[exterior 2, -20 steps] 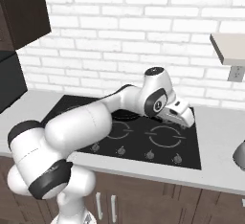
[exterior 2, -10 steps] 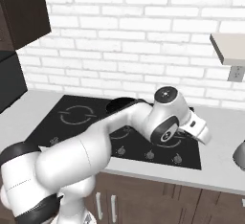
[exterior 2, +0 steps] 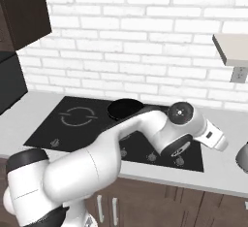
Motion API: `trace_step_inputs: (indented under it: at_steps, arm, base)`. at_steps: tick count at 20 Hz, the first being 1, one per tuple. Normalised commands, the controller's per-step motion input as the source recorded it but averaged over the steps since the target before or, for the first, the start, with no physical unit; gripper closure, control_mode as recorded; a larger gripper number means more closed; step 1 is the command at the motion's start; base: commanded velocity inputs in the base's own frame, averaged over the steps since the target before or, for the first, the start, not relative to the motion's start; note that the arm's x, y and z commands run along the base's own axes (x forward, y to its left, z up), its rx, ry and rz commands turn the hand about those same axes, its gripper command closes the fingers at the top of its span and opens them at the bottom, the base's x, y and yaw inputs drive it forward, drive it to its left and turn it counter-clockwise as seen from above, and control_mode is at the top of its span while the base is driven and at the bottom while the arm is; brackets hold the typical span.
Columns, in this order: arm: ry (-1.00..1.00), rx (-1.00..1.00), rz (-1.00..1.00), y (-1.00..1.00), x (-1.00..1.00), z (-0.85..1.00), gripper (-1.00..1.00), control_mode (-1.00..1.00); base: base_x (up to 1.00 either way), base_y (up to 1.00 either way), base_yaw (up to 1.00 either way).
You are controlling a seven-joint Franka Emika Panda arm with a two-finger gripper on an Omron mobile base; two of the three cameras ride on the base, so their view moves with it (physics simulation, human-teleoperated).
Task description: Pick the kettle from the counter and place it on a stove burner. Then turn the burner on.
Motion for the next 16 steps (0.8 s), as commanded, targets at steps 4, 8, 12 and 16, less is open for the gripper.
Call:
trace_step_inputs:
  at_steps: [4, 8, 12, 16]
  arm:
    - [-0.01, 0.00, 0.00, -0.36, 0.04, 0.00, -1.00, -1.00]
    - [0.00, 0.00, 0.00, -0.29, 0.13, 0.00, -1.00, -1.00]
    - [0.00, -0.01, 0.00, -0.26, 0.29, -0.19, -1.00, -1.00]
    - [0.06, -0.06, 0.00, -0.21, 0.34, -0.12, -1.00, -1.00]
  base:
    - [0.00, 0.00, 0.00]
    - [0.00, 0.00, 0.00]
    - [0.00, 0.00, 0.00]
    - [0.00, 0.00, 0.00]
